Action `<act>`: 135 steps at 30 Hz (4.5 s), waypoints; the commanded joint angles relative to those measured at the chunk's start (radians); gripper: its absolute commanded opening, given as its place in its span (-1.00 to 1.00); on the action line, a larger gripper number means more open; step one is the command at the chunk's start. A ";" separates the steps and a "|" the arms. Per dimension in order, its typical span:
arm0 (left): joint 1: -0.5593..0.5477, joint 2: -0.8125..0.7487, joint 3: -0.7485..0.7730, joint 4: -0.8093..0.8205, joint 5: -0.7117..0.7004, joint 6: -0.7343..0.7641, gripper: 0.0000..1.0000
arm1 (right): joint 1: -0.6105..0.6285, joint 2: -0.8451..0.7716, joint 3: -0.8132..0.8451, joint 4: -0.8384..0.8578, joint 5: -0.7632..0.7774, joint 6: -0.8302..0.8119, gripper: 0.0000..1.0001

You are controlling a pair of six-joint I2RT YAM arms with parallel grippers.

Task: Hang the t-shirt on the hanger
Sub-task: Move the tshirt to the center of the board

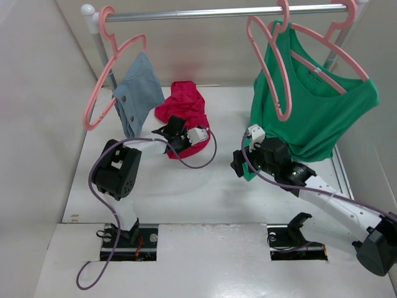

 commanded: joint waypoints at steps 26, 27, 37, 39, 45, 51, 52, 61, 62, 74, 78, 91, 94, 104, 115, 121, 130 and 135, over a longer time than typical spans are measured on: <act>-0.107 -0.857 -0.412 -0.040 -0.188 -0.396 0.36 | -0.032 1.014 0.867 -0.013 -0.005 0.022 0.99; -0.107 -0.869 -0.421 -0.040 -0.211 -0.406 0.36 | -0.032 1.087 0.903 -0.058 0.015 0.022 0.96; -0.098 -0.923 -0.455 -0.030 -0.303 -0.456 0.39 | -0.022 1.213 0.901 -0.003 -0.166 -0.017 -0.62; -0.098 -0.914 -0.455 -0.030 -0.303 -0.456 0.39 | -0.022 1.213 0.881 -0.003 -0.175 -0.017 -1.00; -0.098 -0.833 -0.455 -0.018 -0.265 -0.428 0.41 | -0.022 0.933 0.608 -0.056 -0.120 -0.085 -1.00; -0.098 -0.690 -0.444 0.108 -0.164 -0.289 0.41 | -0.009 0.538 0.347 -0.274 -0.098 -0.043 -1.00; -0.107 -0.670 -0.444 0.120 -0.148 -0.261 0.44 | 0.000 0.497 0.324 -0.290 -0.099 -0.029 -1.00; -0.132 -0.329 -0.253 0.256 -0.081 -0.090 0.52 | 0.053 0.204 0.195 -0.324 -0.134 0.042 -1.00; -0.132 -0.303 -0.224 0.256 -0.064 -0.091 0.52 | 0.053 0.193 0.184 -0.324 -0.134 0.042 -1.00; -0.115 -0.067 -0.064 0.054 0.020 -0.003 0.13 | 0.043 0.115 0.166 -0.314 -0.071 0.023 -1.00; -0.106 -0.143 -0.102 -0.006 0.155 0.060 0.11 | 0.011 0.104 0.166 -0.314 -0.071 0.002 -1.00; 0.007 -0.209 0.026 -0.099 0.064 -0.090 -1.00 | -0.077 0.170 0.232 -0.294 -0.042 -0.082 -1.00; 0.089 -0.300 0.132 -0.209 0.064 -0.091 -1.00 | -0.100 0.216 0.278 -0.294 0.001 -0.115 -1.00; 0.051 -0.535 0.405 -0.493 0.149 -0.098 -1.00 | -0.161 0.360 0.489 -0.304 0.119 -0.182 -1.00; -0.057 -0.656 0.374 -0.612 0.222 -0.120 -1.00 | -0.170 0.169 0.244 -0.282 0.055 -0.090 -1.00; -0.115 -0.592 0.125 -0.503 0.169 -0.152 -1.00 | -0.170 0.221 0.196 -0.199 0.021 -0.056 -1.00; -0.282 -0.590 -0.145 -0.552 0.229 -0.038 -1.00 | -0.169 0.449 0.265 -0.031 -0.007 -0.067 -1.00; -0.282 -0.641 -0.167 -0.593 0.209 0.014 -1.00 | -0.129 0.626 0.470 0.014 -0.022 -0.133 -1.00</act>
